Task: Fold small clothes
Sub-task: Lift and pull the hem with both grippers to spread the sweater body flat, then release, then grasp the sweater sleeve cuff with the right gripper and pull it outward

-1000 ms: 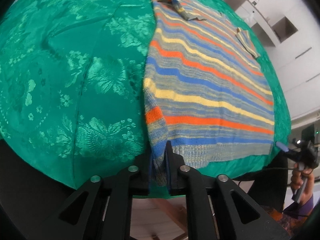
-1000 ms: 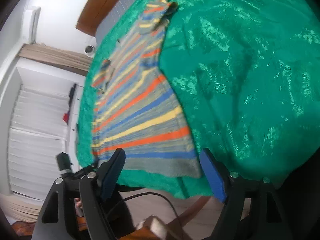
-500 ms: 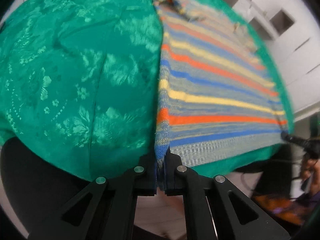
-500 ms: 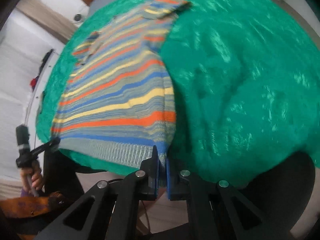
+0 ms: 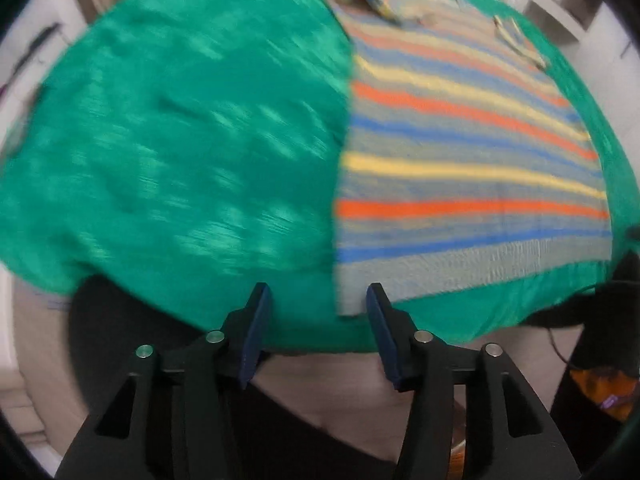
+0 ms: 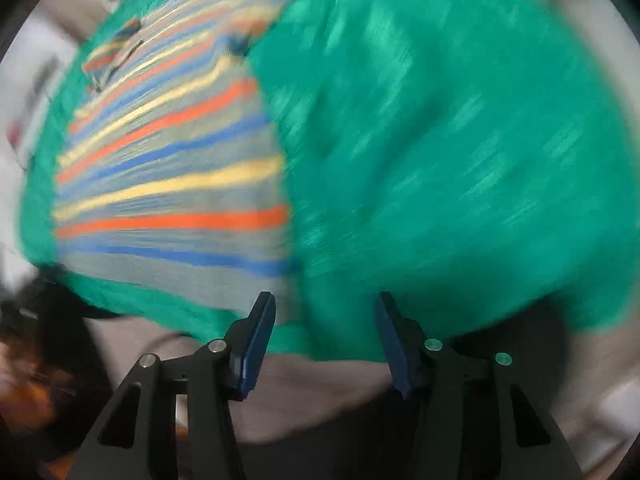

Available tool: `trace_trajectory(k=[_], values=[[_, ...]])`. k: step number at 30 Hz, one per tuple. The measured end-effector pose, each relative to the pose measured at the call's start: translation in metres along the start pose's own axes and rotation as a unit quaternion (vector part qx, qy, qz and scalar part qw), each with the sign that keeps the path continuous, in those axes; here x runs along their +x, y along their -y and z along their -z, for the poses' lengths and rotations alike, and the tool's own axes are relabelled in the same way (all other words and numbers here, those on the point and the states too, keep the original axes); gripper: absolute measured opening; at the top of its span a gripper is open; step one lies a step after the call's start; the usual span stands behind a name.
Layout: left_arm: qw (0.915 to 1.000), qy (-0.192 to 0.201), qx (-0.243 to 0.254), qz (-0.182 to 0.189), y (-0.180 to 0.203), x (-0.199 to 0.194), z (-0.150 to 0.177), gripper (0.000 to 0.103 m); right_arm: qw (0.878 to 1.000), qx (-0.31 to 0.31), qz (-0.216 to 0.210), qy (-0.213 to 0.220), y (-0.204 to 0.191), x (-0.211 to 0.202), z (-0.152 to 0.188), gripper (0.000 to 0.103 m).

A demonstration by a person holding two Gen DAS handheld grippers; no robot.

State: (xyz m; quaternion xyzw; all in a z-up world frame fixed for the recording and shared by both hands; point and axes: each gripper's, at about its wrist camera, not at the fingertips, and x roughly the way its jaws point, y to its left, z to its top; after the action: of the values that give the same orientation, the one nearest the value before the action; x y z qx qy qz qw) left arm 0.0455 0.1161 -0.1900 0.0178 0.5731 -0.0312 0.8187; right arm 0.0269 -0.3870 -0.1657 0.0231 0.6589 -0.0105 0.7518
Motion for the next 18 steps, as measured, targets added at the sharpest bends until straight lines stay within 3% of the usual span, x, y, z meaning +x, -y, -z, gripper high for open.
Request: trace_trajectory(k=[2,4,7,10,12,14,16,17,18], values=[[0.9991,0.030,-0.029,-0.010,-0.016,-0.016,-0.011,0.064,0.991,-0.069,0.100,0.060,-0.003,-0.038,-0.028,0.054],[0.9964,0.059,-0.060,-0.006,-0.031,-0.029,-0.029,0.064,0.977,-0.130,0.123,0.120,-0.016,-0.065,-0.071,0.061],[0.9927,0.084,-0.087,0.001,-0.034,-0.036,-0.047,0.067,0.962,-0.199,0.059,0.179,-0.043,-0.069,-0.133,0.063],[0.9912,0.080,-0.105,0.012,-0.029,-0.035,-0.056,0.067,0.936,-0.285,-0.010,0.207,-0.078,-0.030,-0.206,0.063],[0.9910,0.070,-0.113,0.018,-0.030,-0.034,-0.052,0.067,0.930,-0.309,-0.008,0.197,-0.088,0.007,-0.241,0.060],[0.9911,0.059,-0.120,0.006,-0.034,-0.033,-0.043,0.068,0.934,-0.305,0.024,0.181,-0.089,0.047,-0.268,0.056],[0.9912,0.043,-0.125,-0.006,-0.035,-0.030,-0.034,0.068,0.945,-0.287,0.025,0.155,-0.078,0.074,-0.282,0.037],[0.9910,0.034,-0.129,-0.011,-0.037,-0.026,-0.030,0.068,0.949,-0.271,0.019,0.162,-0.074,0.074,-0.285,0.012],[0.9905,0.027,-0.134,-0.013,-0.040,-0.023,-0.027,0.067,0.955,-0.241,0.010,0.170,-0.064,0.067,-0.287,0.006]])
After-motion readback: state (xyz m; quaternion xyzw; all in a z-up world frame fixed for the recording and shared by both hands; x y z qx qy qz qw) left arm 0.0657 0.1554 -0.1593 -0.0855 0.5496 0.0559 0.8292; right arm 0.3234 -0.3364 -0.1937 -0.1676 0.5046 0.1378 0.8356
